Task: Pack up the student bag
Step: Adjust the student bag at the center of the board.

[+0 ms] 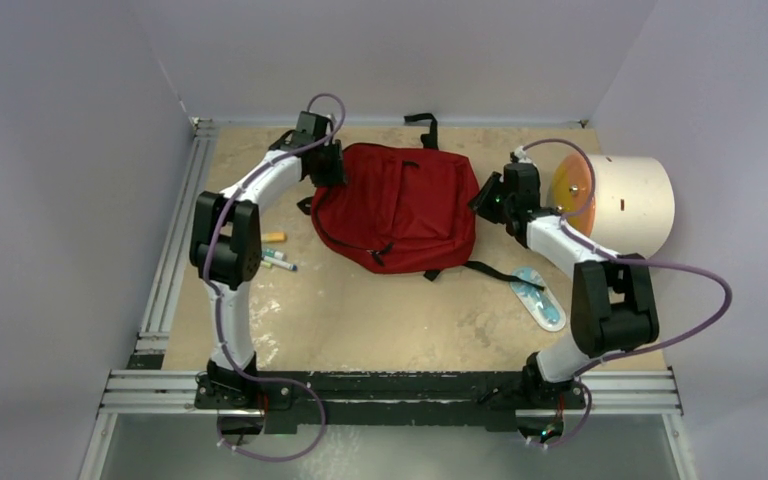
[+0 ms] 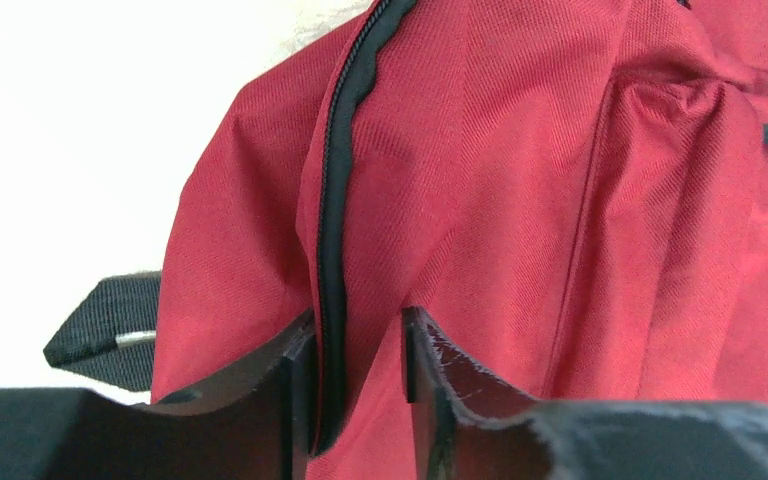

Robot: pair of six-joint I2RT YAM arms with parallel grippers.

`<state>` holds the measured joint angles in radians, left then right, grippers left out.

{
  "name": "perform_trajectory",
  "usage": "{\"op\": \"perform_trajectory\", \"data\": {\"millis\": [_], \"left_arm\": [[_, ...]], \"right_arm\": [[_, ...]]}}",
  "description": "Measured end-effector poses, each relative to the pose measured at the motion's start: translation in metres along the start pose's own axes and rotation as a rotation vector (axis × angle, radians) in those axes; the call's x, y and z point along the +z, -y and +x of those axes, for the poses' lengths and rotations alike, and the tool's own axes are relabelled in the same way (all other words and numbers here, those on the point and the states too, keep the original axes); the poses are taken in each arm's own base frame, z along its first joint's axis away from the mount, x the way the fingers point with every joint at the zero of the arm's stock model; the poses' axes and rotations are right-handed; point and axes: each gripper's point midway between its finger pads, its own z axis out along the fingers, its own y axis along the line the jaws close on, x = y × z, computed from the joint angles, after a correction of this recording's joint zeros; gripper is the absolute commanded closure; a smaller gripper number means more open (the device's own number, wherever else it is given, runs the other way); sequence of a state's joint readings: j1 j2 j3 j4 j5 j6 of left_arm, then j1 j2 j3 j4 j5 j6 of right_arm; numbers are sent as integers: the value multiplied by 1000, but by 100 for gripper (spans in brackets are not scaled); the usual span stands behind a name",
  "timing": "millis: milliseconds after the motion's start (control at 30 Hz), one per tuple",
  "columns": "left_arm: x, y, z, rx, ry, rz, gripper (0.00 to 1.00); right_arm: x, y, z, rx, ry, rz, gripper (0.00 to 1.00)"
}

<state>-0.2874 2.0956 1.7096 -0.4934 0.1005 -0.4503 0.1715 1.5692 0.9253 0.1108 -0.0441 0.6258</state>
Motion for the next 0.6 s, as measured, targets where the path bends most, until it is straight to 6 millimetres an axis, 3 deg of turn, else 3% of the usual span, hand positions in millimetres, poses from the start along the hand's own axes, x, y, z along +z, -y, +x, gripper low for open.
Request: {"op": "perform_trajectory", "data": {"millis": [167, 333, 467, 600], "left_arm": [[-26, -6, 2, -11, 24, 4, 57], [-74, -11, 5, -17, 78, 15, 49], [-98, 15, 0, 36, 141, 51, 42], [-99, 72, 18, 155, 157, 126, 37]], "right_arm": [[-15, -11, -22, -13, 75, -16, 60], [-35, -31, -58, -50, 186, -38, 55], [-45, -50, -68, -90, 229, -54, 49], [-47, -66, -53, -125, 207, -78, 46]]}}
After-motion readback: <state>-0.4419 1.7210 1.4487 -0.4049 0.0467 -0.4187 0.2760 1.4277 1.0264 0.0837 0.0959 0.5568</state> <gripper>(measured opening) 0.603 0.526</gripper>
